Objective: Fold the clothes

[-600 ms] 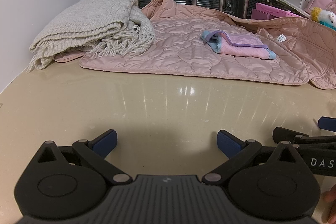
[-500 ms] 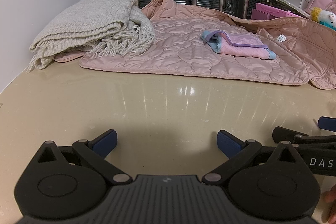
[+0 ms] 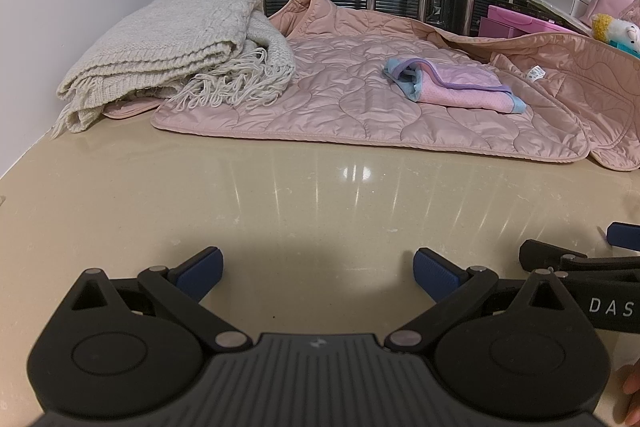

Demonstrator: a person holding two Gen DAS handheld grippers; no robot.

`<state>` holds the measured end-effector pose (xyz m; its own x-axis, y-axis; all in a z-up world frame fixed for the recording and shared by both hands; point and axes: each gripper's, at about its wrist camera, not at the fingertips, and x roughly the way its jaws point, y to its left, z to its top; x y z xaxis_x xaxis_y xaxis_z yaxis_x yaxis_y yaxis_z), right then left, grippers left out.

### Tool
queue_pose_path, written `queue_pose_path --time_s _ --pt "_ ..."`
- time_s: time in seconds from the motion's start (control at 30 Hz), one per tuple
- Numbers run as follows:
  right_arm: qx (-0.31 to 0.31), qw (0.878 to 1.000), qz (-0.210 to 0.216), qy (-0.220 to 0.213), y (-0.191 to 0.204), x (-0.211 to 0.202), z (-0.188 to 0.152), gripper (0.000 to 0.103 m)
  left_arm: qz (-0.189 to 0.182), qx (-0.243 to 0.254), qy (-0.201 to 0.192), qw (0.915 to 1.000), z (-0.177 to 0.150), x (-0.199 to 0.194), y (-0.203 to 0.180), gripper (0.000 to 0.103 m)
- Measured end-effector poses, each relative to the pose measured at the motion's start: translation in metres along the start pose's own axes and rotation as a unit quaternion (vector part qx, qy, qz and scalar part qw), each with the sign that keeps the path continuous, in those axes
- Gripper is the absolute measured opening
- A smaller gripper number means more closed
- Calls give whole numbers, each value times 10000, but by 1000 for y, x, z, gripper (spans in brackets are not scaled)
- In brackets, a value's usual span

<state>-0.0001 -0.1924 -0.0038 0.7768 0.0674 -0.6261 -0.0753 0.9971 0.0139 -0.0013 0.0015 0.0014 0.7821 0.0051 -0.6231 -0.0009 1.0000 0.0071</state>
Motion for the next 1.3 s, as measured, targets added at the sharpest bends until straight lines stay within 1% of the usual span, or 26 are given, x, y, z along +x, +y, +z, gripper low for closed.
queue_pose_path --time_s 0.47,0.57,0.6,0.63,0.67,0.7,0.77,0.8,0.83,0.87,0.9,0.93,1.0,1.03,1.07,1.1,1.13,1.17,1.23,1.3 --pt "10 10000 5 -7 -1 -1 0 103 -3 10 3 10000 0 0 -1 102" --pt "33 10000 -11 17 -2 0 1 103 167 4 -23 9999 0 0 -6 102" --pt "40 10000 -18 59 -3 2 3 103 194 65 -34 9998 4 0 -8 102" --pt "53 9999 17 103 -5 3 8 102 117 86 -57 9999 11 0 -8 102" --pt "96 9998 82 126 -8 2 14 98 40 107 -80 9999 18 0 -8 102" --pt "178 9996 172 94 -12 1 21 97 -74 34 -119 9999 27 0 -6 102" --pt "498 9978 413 -140 -25 -1 43 97 -431 -565 -240 9972 60 2 4 102" --pt "667 9960 532 -261 -32 -1 56 97 -572 -790 -236 9950 78 9 8 102" --pt "836 9936 651 -381 -39 -1 69 97 -721 -1013 -192 9921 97 17 10 102" --pt "1004 9907 769 -501 -46 -1 81 97 -892 -1230 -59 9884 115 31 12 102" --pt "1243 9865 896 -573 -54 4 94 97 -1098 -1470 78 9830 131 45 13 102" --pt "1581 9803 1035 -577 -65 14 107 97 -1354 -1762 258 9747 144 62 14 102" --pt "2275 9642 1285 -455 -86 38 127 95 -1675 -2359 804 9539 162 102 13 101" --pt "2599 9545 1415 -362 -96 51 134 91 -1707 -2646 1116 9426 166 121 11 93" --pt "2850 9452 1567 -279 -105 64 139 88 -1799 -2858 1316 9320 169 137 9 86" --pt "3051 9363 1725 -220 -112 77 141 85 -1914 -2963 1403 9251 171 150 7 82" --pt "3237 9276 1857 -161 -118 88 143 78 -1948 -3045 1411 9216 172 160 5 74" --pt "3392 9204 1941 -102 -122 99 143 72 -1986 -3117 1430 9181 173 170 3 72" --pt "3577 9112 2042 26 -126 119 144 70 -2076 -3214 1514 9114 173 186 0 69" --pt "3684 9057 2092 127 -126 137 145 63 -2193 -3309 1610 9036 174 201 -3 60"
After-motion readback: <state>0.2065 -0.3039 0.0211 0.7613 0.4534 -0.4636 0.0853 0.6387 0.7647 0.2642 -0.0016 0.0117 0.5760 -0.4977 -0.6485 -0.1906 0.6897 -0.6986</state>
